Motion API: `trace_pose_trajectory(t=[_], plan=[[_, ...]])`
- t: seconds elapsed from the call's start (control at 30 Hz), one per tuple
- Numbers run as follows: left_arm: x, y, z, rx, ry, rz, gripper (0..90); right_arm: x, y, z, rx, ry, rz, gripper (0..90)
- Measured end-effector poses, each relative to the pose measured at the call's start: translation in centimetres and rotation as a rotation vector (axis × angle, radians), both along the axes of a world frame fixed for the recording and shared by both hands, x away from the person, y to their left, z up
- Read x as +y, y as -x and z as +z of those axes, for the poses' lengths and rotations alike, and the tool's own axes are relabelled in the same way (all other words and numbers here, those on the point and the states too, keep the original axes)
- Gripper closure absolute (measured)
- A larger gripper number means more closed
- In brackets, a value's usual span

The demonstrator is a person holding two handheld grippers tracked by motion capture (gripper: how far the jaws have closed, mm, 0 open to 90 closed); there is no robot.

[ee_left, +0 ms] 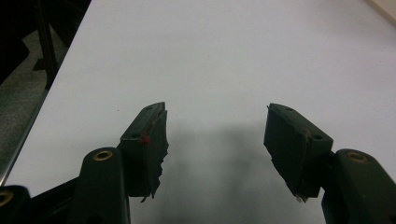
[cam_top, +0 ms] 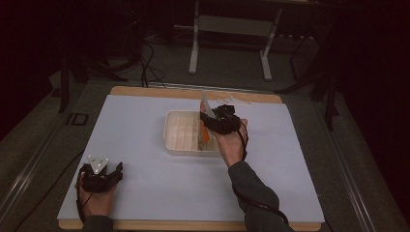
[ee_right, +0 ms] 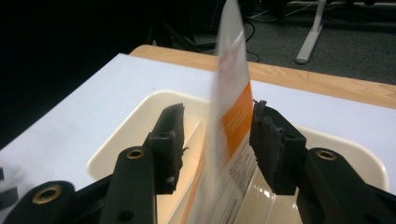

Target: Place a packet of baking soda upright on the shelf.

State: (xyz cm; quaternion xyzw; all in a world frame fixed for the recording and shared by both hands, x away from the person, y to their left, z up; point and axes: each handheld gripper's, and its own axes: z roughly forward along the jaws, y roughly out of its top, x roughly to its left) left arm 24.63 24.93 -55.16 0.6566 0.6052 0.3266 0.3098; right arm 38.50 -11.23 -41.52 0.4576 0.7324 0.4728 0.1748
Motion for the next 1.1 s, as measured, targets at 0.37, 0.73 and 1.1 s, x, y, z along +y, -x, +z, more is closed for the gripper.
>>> trace_pose_trajectory(t=[0.37, 0.73, 1.1], plan=[[0.0, 0.0, 0.0, 0.004, 0.0, -0.001, 39.4, 0.8, -0.5, 0.4, 0.002, 0.05, -0.026, 88.2], [0.1, 0.0, 0.0, 0.004, -0.001, 0.002, 39.4, -1.1, 0.2, 1.8, 0.016, 0.021, 0.083, 48.6], [0.1, 0.0, 0.0, -0.001, 0.003, 0.006, 39.3, -4.0, 2.7, 2.1, 0.005, 0.06, 0.175, 35.2]])
